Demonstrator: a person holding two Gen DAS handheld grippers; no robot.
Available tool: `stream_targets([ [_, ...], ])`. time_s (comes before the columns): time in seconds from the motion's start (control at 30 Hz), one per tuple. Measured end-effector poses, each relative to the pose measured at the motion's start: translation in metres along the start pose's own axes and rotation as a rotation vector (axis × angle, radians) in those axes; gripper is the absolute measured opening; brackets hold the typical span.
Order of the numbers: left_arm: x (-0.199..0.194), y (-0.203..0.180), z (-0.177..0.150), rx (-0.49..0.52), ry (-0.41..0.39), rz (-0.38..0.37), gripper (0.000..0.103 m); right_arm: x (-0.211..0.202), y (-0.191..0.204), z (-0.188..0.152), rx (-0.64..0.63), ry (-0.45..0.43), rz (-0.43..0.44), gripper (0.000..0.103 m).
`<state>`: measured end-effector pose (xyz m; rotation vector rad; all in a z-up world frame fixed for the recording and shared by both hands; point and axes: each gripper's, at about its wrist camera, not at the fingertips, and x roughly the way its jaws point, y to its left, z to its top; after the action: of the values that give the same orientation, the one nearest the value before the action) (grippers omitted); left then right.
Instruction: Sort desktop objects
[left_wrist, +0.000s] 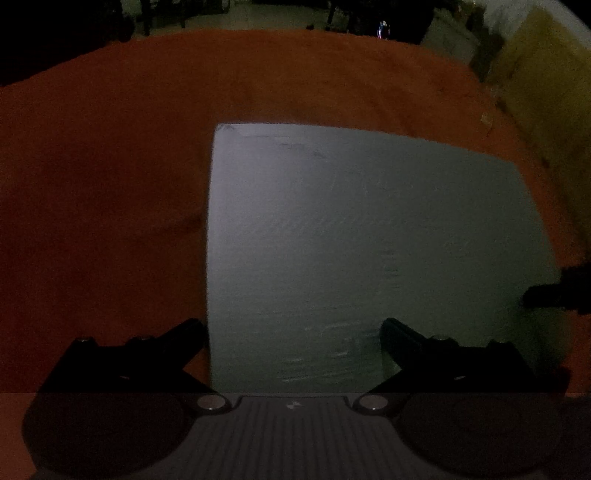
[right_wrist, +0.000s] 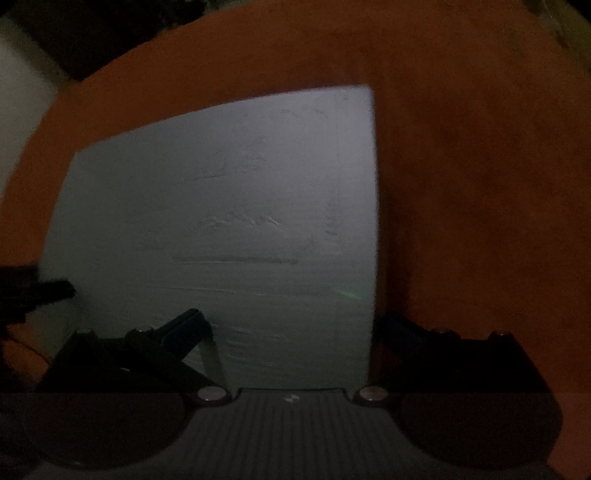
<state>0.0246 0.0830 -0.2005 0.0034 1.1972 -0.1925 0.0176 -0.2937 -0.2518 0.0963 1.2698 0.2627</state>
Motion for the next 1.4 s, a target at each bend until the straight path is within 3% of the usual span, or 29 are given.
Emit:
stream_targets([
  [0.1,-0.012,-0.007,0.016,0.003,0.044,0.012,0.103,-0.013,0.019,0.013,-0.067,0.014,-0.118,0.103],
  [0.17,-0.025,-0.009,0.026,-0.033,0.043,-0.019,0.102,-0.023,0.026,0.024,-0.036,0.022,-0.134,0.103],
  [0.3,-0.067,-0.021,0.04,-0.079,-0.028,-0.065,0.102,-0.055,0.033,0.037,0.163,-0.017,-0.109,0.103],
  [0.43,-0.119,-0.037,0.042,-0.074,-0.094,-0.105,0.102,-0.101,0.063,0.042,0.185,-0.138,-0.056,0.103],
  [0.5,-0.143,-0.048,0.044,0.005,-0.114,-0.11,0.102,-0.13,0.078,0.04,0.179,-0.211,-0.002,0.103],
  [0.63,-0.203,-0.065,0.035,0.12,-0.249,-0.05,0.102,-0.188,0.106,0.033,0.152,-0.331,0.076,0.103],
  [0.77,-0.241,-0.086,0.023,0.083,-0.318,0.021,0.102,-0.231,0.142,0.01,0.023,-0.402,0.005,0.103],
  [0.9,-0.256,-0.104,-0.007,0.087,-0.322,0.064,0.102,-0.237,0.15,-0.027,0.084,-0.363,0.009,0.103],
  [1.0,-0.251,-0.107,-0.03,0.015,-0.273,0.048,0.102,-0.228,0.158,-0.052,0.072,-0.333,-0.034,0.103],
  [1.17,-0.231,-0.092,-0.054,-0.087,-0.216,0.1,0.102,-0.206,0.159,-0.084,0.067,-0.294,-0.049,0.103],
  [1.23,-0.226,-0.085,-0.056,-0.109,-0.206,0.13,0.102,-0.196,0.159,-0.095,0.053,-0.258,-0.066,0.103],
  [1.4,-0.223,-0.08,-0.059,-0.132,-0.183,0.125,0.102,-0.183,0.148,-0.116,0.082,-0.202,-0.103,0.103],
])
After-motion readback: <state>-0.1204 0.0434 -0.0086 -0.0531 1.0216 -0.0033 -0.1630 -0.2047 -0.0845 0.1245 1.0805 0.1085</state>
